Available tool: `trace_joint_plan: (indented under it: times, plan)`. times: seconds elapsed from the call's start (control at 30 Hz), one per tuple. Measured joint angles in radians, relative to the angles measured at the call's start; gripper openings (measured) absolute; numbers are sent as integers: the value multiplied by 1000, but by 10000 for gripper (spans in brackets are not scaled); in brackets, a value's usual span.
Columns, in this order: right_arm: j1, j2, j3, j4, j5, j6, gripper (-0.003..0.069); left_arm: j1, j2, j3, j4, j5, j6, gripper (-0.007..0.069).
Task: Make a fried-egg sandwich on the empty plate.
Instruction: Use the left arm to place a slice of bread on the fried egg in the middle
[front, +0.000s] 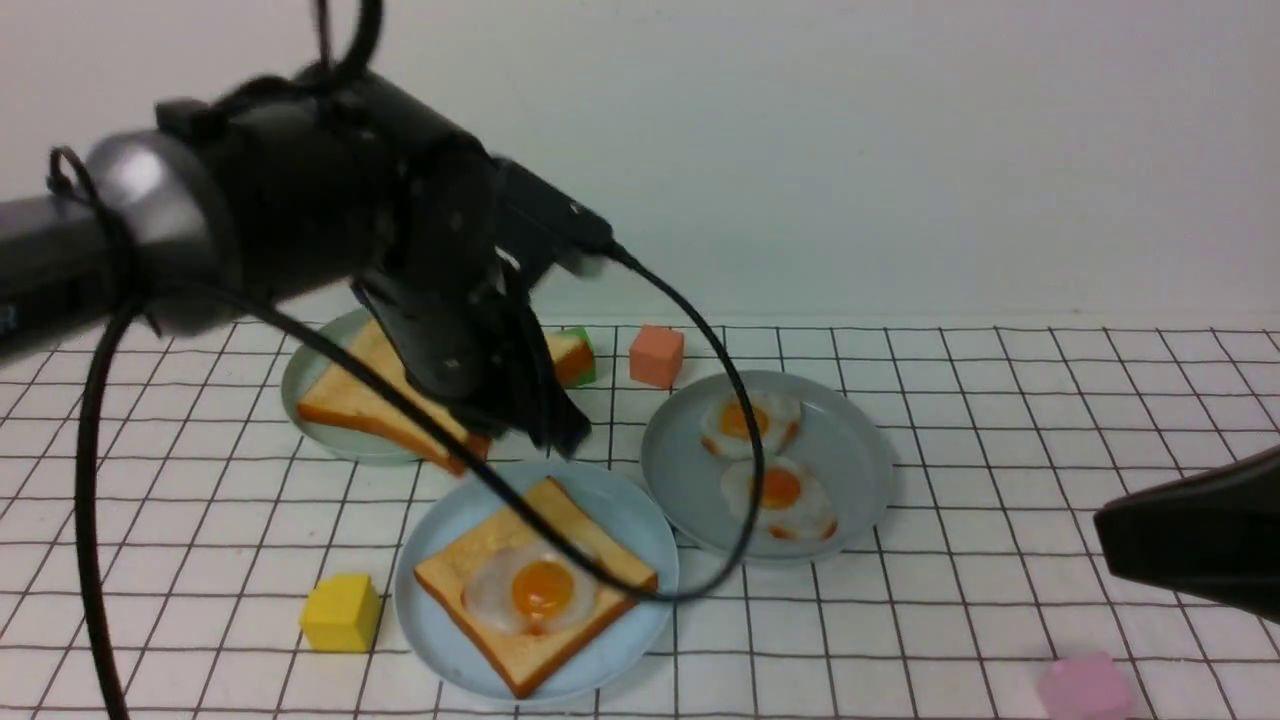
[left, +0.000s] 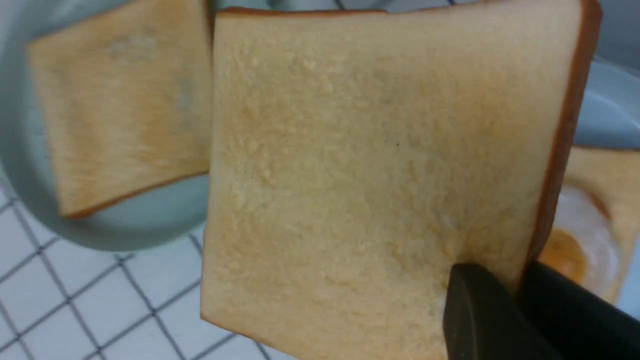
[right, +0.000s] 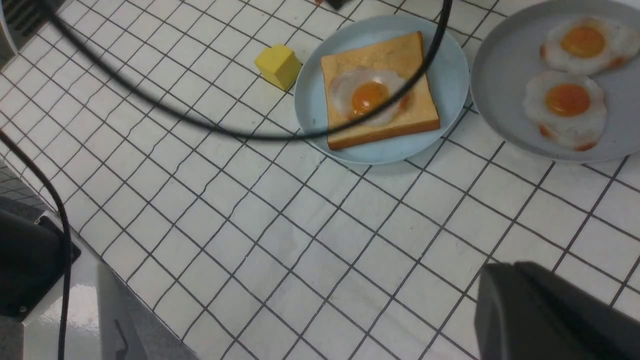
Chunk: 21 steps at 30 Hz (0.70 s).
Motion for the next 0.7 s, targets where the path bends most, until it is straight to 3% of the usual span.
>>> trace_joint_plan:
  times: [0.17,0.33,0.7]
  plan:
    - [0,0,0,0,0,0,31,-74,3,107,4,-40,-15,72]
    - [0,0,0,0,1,0,31,-78,3,124,1,-79,-63,72]
    - [0,0,0,0,1,0,31,-78,3,125,-66,-53,-52,72]
